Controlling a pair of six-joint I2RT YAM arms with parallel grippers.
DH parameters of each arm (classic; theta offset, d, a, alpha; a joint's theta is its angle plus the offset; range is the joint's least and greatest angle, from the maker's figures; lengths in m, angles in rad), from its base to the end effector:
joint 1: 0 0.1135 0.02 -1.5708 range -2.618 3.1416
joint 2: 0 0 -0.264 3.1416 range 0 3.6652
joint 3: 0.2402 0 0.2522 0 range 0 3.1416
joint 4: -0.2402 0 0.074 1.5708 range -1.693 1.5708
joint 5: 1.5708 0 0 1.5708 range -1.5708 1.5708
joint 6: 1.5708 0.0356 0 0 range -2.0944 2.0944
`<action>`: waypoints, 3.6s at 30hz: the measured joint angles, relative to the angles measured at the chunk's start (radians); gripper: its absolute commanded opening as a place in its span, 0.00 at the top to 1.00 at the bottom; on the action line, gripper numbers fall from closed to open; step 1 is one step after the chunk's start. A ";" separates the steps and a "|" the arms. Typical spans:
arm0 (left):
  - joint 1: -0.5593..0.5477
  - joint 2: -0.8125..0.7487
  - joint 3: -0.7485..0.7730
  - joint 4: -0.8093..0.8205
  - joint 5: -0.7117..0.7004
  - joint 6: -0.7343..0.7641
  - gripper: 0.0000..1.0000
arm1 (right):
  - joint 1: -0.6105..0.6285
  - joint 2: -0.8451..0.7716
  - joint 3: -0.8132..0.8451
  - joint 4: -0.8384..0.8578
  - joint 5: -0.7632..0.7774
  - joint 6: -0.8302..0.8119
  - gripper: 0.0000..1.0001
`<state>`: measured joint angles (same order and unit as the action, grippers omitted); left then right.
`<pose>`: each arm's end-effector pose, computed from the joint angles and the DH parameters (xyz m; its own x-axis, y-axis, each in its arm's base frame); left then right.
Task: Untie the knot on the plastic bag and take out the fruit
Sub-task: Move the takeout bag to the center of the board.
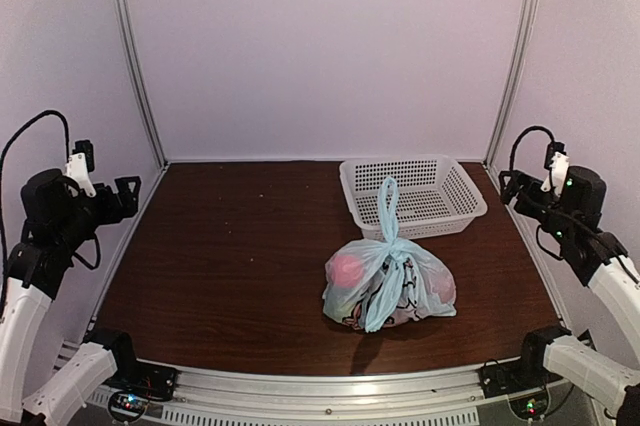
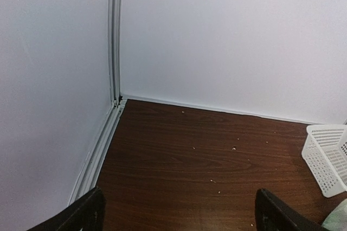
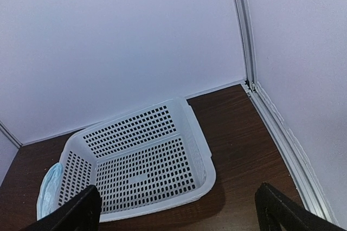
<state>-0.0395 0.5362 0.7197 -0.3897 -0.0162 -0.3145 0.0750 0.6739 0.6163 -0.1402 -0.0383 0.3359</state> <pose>0.1301 -0.0046 0.3296 -0.2019 -0.3016 -0.9318 -0.0408 0.9532 -0.2996 0.1686 0.0140 0.3025 -0.2220 0.3136 -0.9232 -0.0414 0.9430 0.3303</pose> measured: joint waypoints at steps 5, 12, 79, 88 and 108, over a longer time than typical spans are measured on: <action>-0.002 0.055 -0.006 0.000 0.137 -0.050 0.03 | 0.000 0.039 0.035 -0.042 -0.090 0.001 0.04; -0.052 0.072 -0.015 0.000 0.258 -0.124 0.03 | 0.116 0.067 0.066 -0.133 -0.191 0.001 0.03; -1.147 1.184 0.093 0.752 -0.035 -0.584 0.97 | 0.621 0.178 -0.080 -0.011 -0.115 0.055 0.13; -1.140 1.154 0.105 0.650 -0.084 -0.577 1.00 | 0.621 0.156 -0.080 -0.046 -0.097 0.045 0.13; -0.924 0.845 -0.096 0.576 -0.017 -0.500 0.29 | 0.696 0.235 -0.058 -0.023 -0.145 0.034 0.13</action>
<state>-0.9638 1.3815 0.6239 0.1860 -0.0330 -0.8150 0.7708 0.9092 0.5579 -0.1627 -0.1833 0.3695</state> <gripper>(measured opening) 0.426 0.878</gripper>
